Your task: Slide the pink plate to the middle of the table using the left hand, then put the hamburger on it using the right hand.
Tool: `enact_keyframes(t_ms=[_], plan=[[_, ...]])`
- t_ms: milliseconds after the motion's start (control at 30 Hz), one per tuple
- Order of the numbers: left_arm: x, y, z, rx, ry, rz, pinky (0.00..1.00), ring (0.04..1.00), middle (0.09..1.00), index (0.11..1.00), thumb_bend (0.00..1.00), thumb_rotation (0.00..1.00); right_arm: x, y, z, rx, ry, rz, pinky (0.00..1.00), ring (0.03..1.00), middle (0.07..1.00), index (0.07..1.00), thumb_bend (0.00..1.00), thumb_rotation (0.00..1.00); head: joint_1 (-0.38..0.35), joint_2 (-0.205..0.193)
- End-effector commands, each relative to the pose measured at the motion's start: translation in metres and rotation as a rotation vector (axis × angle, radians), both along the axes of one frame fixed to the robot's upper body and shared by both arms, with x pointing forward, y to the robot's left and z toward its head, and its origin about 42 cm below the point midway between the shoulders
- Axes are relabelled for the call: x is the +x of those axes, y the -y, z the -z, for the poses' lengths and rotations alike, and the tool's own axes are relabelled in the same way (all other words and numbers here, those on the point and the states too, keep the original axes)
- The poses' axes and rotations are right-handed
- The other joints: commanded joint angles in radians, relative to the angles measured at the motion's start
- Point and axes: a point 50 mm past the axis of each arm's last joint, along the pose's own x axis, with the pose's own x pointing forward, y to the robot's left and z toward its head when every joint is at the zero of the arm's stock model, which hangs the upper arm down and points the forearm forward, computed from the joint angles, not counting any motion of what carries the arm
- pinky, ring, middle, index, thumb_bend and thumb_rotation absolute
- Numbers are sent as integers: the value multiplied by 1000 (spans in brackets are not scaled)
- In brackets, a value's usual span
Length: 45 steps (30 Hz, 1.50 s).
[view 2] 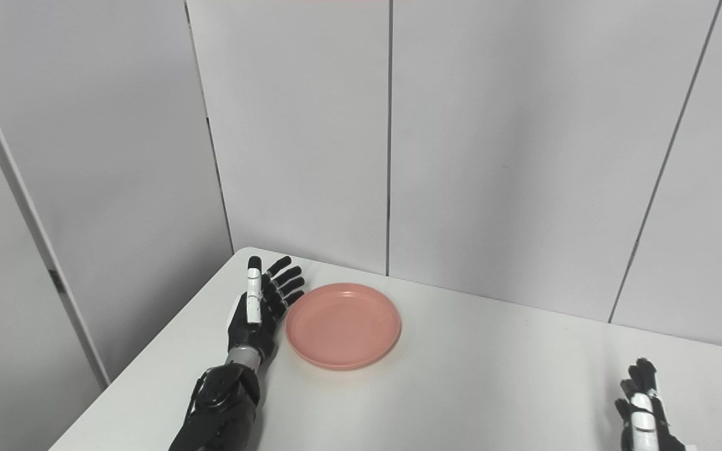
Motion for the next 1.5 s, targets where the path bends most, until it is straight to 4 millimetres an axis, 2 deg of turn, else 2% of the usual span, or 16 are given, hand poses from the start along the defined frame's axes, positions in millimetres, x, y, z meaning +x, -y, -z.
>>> enact_keyframes(t_ms=[0, 300, 500, 667, 800, 1000, 1133, 1233, 1267, 1300, 1333, 1367, 1400, 1433, 1467], plan=[[-8, 10, 20, -30, -73, 36, 751, 781, 777, 771, 849, 1000, 3, -2, -17, 5, 68, -15, 1000, 1000, 1000, 995, 369, 1000, 0, 1], [-10, 32, 29, -66, -79, 100, 759, 788, 784, 780, 838, 999, 4, -4, -16, 4, 57, -5, 1000, 1000, 1000, 998, 338, 1000, -48, 13], [-12, 54, 35, -84, -102, 150, 818, 823, 809, 797, 828, 999, 6, -5, -15, 19, 35, -18, 1000, 1000, 1000, 1000, 316, 1000, -78, 19], [-13, 69, 39, -71, -115, 175, 816, 826, 809, 794, 795, 1000, 7, -6, -16, 44, -5, -8, 1000, 1000, 1000, 1000, 316, 898, -108, 26], [-12, 82, 43, -58, -118, 208, 784, 814, 801, 783, 818, 1000, 9, -5, -13, 41, -14, -16, 1000, 1000, 1000, 1000, 341, 943, -130, 29], [-15, 100, 49, -44, -115, 265, 768, 832, 819, 801, 819, 995, 11, -6, -7, 52, -11, -2, 1000, 1000, 990, 1000, 376, 858, -159, 36], [-18, 108, 53, -58, -122, 286, 767, 826, 804, 793, 828, 965, 13, -8, -2, 53, 0, 2, 1000, 994, 985, 1000, 423, 854, -202, 48], [-23, 113, 53, -61, -129, 310, 780, 827, 803, 790, 826, 971, 13, -10, 2, 48, 3, 9, 1000, 976, 969, 980, 486, 844, -263, 65], [-25, 114, 53, -57, -129, 321, 781, 829, 804, 787, 825, 973, 14, -12, 3, 46, 4, 7, 1000, 972, 967, 976, 511, 843, -303, 76], [-27, 115, 52, -55, -129, 332, 783, 830, 806, 787, 822, 981, 14, -13, 4, 44, 3, -1, 1000, 970, 967, 976, 534, 844, -303, 76], [-29, 116, 51, -56, -126, 345, 787, 834, 810, 788, 821, 987, 15, -16, 4, 45, 2, -6, 1000, 978, 973, 982, 555, 864, -348, 85], [-31, 116, 51, -59, -123, 355, 797, 838, 813, 791, 826, 984, 16, -18, 5, 48, 0, -13, 1000, 979, 975, 984, 572, 869, -348, 85], [-34, 117, 50, -59, -118, 361, 796, 835, 810, 790, 834, 973, 17, -21, 5, 56, -3, -18, 1000, 982, 976, 988, 600, 862, -392, 94], [-35, 116, 49, -59, -116, 365, 794, 833, 809, 788, 838, 968, 18, -24, 6, 61, -4, -21, 1000, 983, 976, 991, 613, 855, -392, 94], [-39, 118, 47, -50, -110, 368, 800, 836, 811, 792, 835, 973, 18, -26, 6, 55, 0, -20, 1000, 971, 970, 988, 622, 847, -431, 102]])
